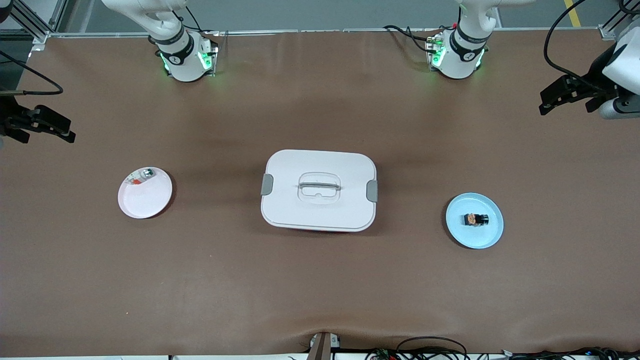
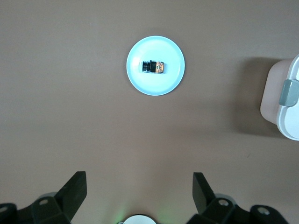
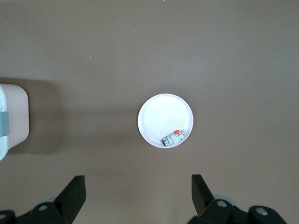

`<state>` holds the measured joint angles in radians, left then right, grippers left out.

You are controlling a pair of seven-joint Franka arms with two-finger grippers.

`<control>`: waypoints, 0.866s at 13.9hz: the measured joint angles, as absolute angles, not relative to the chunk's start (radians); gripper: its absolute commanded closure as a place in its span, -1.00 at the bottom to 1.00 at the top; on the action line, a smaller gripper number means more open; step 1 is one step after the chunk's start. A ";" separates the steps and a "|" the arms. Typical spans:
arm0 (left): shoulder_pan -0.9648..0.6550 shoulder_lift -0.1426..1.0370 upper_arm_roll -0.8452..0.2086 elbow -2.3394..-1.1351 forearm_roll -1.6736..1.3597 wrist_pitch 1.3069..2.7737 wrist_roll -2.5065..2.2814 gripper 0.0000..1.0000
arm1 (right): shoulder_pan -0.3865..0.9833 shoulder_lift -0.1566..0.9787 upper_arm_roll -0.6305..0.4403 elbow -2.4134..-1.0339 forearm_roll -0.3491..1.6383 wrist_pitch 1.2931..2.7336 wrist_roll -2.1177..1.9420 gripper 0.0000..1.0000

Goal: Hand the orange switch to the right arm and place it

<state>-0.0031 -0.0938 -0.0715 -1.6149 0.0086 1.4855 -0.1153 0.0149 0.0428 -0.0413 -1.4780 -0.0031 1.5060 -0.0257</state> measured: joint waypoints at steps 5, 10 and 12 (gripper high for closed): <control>-0.002 -0.094 -0.071 -1.612 0.009 1.485 -0.115 -1.00 | 0.015 0.043 -0.041 -1.478 -0.003 1.506 -0.026 -1.00; 0.000 -0.069 -0.070 -1.612 0.009 1.490 -0.115 -1.00 | 0.015 0.043 -0.041 -1.478 -0.003 1.506 -0.026 -1.00; 0.001 -0.041 -0.068 -1.612 0.009 1.497 -0.115 -1.00 | 0.015 0.043 -0.041 -1.478 -0.003 1.506 -0.026 -1.00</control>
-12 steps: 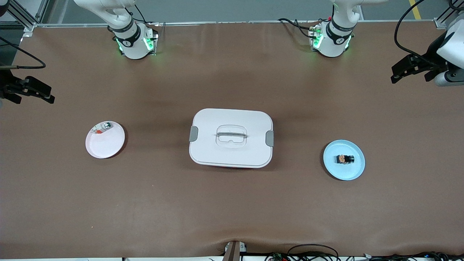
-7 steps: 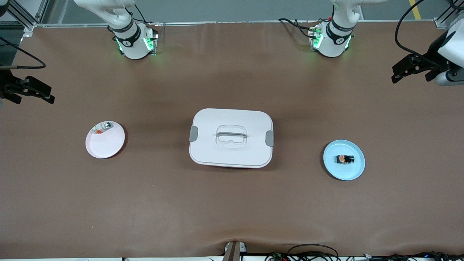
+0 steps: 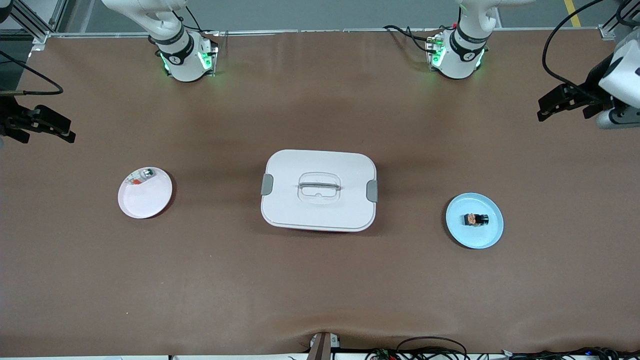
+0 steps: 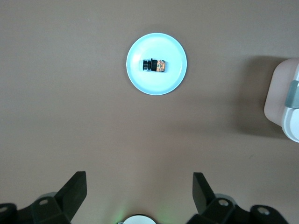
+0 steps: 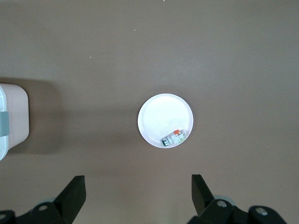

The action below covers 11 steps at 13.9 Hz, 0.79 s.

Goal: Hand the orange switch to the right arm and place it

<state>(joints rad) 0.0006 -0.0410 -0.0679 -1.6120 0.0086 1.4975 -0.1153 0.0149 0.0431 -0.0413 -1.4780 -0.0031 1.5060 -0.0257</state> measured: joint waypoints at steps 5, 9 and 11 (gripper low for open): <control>0.011 0.051 -0.064 -1.660 0.009 1.626 -0.115 -1.00 | 0.015 0.044 -0.041 -1.478 -0.003 1.506 -0.026 -1.00; 0.014 0.075 -0.064 -1.803 0.009 1.833 -0.115 -1.00 | 0.015 0.044 -0.041 -1.478 -0.003 1.506 -0.026 -1.00; 0.014 0.085 -0.064 -1.865 0.031 1.927 -0.115 -1.00 | 0.015 0.044 -0.041 -1.477 -0.003 1.506 -0.026 -1.00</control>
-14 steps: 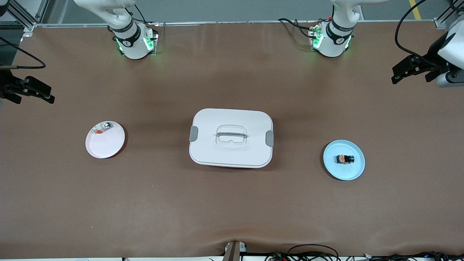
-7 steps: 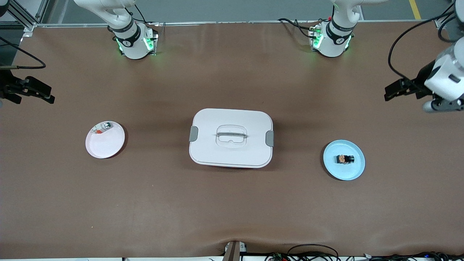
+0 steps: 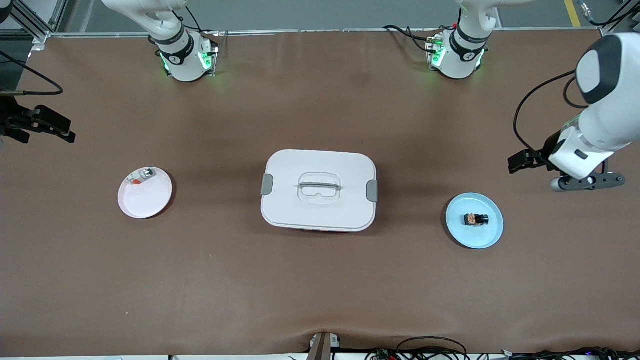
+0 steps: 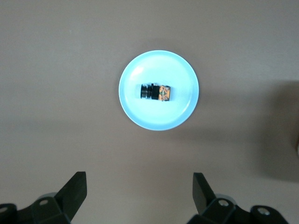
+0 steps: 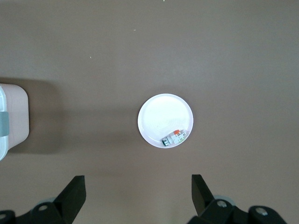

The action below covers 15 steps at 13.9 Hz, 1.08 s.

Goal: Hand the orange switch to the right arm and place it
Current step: 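Reach the left gripper down to the orange switch on the blue plate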

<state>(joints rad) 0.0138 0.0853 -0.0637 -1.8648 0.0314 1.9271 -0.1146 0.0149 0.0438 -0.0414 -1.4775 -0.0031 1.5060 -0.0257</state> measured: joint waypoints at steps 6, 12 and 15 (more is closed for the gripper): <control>0.012 0.204 -0.068 -1.922 0.099 2.124 -0.114 -1.00 | 0.015 0.044 -0.041 -1.477 -0.003 1.506 -0.026 -1.00; 0.011 0.353 -0.068 -1.942 0.099 2.288 -0.114 -1.00 | 0.015 0.044 -0.041 -1.477 -0.003 1.506 -0.026 -1.00; 0.012 0.417 -0.068 -1.951 0.099 2.383 -0.114 -1.00 | 0.015 0.044 -0.041 -1.477 -0.003 1.506 -0.026 -1.00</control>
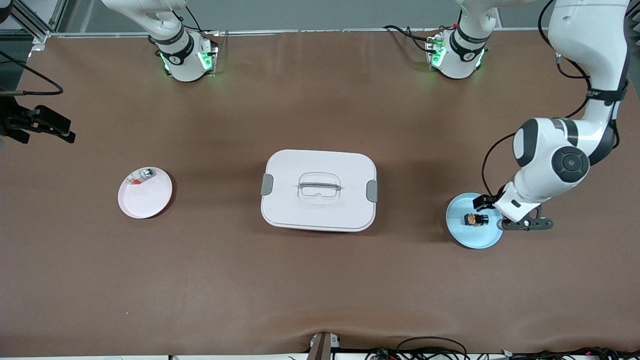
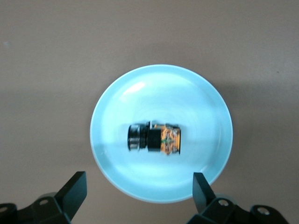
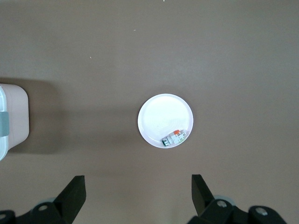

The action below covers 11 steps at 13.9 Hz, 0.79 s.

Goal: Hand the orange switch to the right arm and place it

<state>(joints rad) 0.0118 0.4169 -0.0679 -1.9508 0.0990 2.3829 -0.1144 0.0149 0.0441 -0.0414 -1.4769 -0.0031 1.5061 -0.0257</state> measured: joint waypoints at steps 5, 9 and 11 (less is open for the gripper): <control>0.012 0.495 -0.068 -1.955 0.099 2.479 -0.114 -1.00 | 0.015 0.044 -0.041 -1.477 -0.003 1.506 -0.026 -1.00; 0.012 0.516 -0.068 -1.954 0.099 2.498 -0.114 -1.00 | 0.015 0.045 -0.041 -1.477 -0.003 1.506 -0.026 -1.00; 0.012 0.528 -0.068 -1.954 0.099 2.509 -0.114 -1.00 | 0.015 0.045 -0.041 -1.477 -0.003 1.506 -0.026 -1.00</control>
<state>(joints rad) 0.0124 0.5276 -0.0682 -1.9545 0.0990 2.5093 -0.1144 0.0149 0.0445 -0.0411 -1.4769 -0.0032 1.5060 -0.0258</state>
